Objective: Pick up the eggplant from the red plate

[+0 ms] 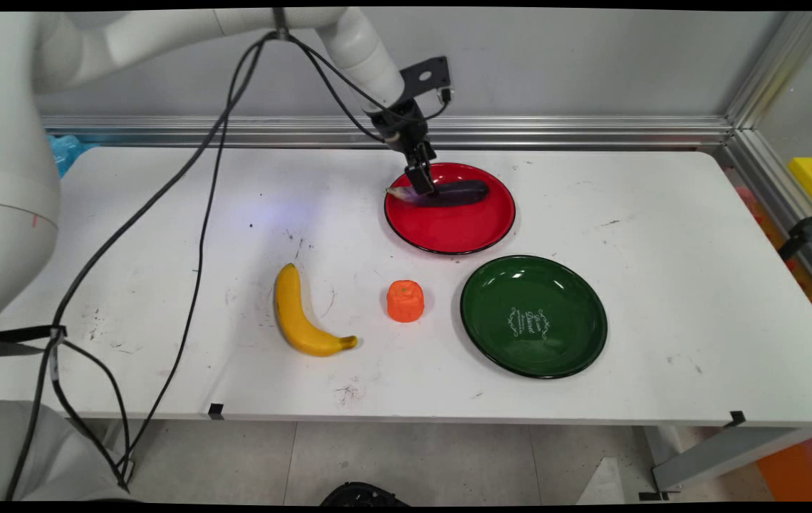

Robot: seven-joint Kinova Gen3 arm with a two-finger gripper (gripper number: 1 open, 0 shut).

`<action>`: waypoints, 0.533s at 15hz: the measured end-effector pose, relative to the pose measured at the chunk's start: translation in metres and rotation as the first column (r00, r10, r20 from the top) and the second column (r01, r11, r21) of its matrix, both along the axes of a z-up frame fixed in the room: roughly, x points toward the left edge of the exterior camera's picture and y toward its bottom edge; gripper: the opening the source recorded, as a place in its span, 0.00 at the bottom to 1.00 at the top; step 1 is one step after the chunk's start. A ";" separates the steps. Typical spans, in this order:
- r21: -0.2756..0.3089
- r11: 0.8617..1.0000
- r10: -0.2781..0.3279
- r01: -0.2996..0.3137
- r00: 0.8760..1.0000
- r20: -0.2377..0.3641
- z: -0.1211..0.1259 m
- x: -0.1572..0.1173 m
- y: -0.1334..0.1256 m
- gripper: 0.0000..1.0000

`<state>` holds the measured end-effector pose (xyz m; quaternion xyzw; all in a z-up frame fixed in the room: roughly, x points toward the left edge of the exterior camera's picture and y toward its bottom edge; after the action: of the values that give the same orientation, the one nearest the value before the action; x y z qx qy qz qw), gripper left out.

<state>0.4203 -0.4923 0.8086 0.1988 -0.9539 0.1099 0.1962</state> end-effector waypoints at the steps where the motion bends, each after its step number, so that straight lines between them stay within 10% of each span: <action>1: 0.003 1.000 0.001 -0.001 1.000 -0.006 -0.006 -0.002 -0.004 1.00; 7: 0.016 1.000 0.014 -0.014 0.999 -0.039 -0.035 -0.015 -0.020 1.00; 8: 0.019 1.000 0.016 -0.015 0.999 -0.043 -0.038 -0.016 -0.021 0.00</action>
<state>0.4043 -0.5132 0.7705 0.2102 -0.9489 0.0982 0.2140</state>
